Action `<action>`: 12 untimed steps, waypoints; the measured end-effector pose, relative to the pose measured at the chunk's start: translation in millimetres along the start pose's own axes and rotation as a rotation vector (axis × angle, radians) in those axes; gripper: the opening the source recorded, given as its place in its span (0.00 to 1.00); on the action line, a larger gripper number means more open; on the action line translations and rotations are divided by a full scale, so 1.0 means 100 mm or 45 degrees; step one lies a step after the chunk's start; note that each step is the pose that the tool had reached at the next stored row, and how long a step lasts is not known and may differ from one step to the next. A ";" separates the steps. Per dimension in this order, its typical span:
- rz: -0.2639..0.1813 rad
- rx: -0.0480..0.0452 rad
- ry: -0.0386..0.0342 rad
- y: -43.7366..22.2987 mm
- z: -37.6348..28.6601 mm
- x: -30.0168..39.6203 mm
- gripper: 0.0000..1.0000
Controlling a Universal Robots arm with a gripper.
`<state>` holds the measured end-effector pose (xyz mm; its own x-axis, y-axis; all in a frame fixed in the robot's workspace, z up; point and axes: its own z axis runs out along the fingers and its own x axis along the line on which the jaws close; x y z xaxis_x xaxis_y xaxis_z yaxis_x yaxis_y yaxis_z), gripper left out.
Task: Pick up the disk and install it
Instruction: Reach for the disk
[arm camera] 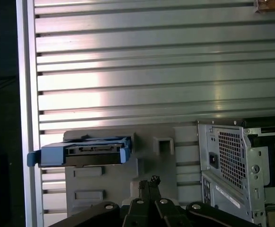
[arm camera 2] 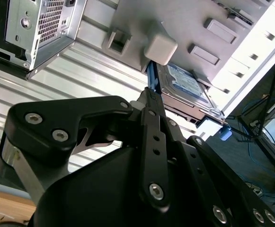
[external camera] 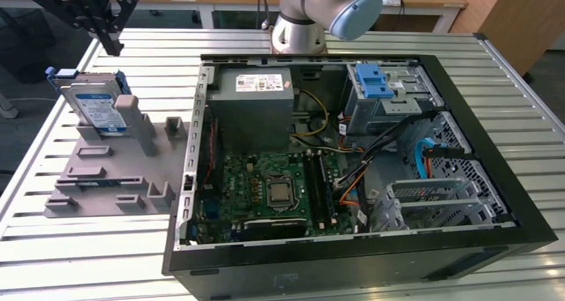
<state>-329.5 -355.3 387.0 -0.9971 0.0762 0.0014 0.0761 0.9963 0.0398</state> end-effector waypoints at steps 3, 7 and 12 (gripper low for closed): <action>0.000 0.000 0.0000 -0.001 0.000 0.022 0.11; 0.000 0.000 0.0000 -0.002 0.001 0.055 0.11; 0.000 0.000 0.0000 -0.003 0.002 0.101 0.11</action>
<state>-339.6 -354.8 386.9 -0.9971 0.0761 0.0014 0.0761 0.9963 0.0398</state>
